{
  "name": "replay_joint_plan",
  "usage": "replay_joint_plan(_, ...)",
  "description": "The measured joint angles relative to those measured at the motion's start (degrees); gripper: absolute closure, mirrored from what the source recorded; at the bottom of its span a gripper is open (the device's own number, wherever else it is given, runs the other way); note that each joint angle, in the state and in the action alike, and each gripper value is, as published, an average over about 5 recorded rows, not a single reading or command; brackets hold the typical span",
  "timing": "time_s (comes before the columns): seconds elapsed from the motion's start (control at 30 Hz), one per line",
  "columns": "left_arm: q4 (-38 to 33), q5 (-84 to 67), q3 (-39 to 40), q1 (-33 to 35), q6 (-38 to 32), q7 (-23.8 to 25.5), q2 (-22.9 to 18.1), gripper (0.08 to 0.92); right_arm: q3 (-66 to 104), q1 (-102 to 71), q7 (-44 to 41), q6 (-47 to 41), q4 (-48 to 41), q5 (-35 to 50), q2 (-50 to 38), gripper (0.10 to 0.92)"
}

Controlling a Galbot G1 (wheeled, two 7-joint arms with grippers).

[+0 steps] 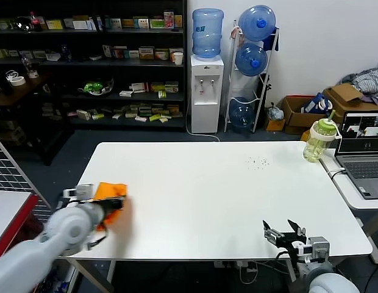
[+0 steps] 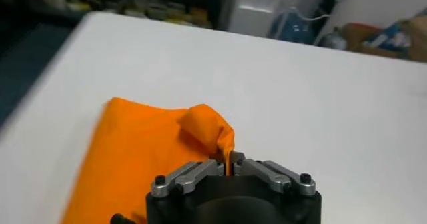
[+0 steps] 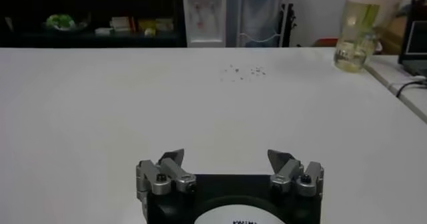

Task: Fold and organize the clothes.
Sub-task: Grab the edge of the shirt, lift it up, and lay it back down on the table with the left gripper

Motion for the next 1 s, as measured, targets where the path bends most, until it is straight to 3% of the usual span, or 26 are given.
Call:
replay_joint_plan(0.27,5.92,-3.79,13.76,-12.25,0.51,-7.16,-18.57,0.870,3.74,-4.25,0.00,0.01,1.52,-0.80,2.18,0.203)
replay_joint_plan(0.53,13.77,-1.68,19.91,-17.38,0.57,-8.55,-31.53,0.870,5.05,-5.77,-0.04,0.06,1.66,-0.95,2.76,0.203)
replay_joint_plan(0.73,18.72,1.37,22.18,-20.06,0.60,-8.23,-36.82,0.870,5.10,-5.91,-0.05,0.01,1.55,-0.94,2.75,0.203)
replay_joint_plan(1.0,22.65,5.65,23.14,-21.11,0.55,-6.67,-39.05,0.840,5.24,-5.98,-1.07,1.00,1.04,-1.35,2.48,0.203)
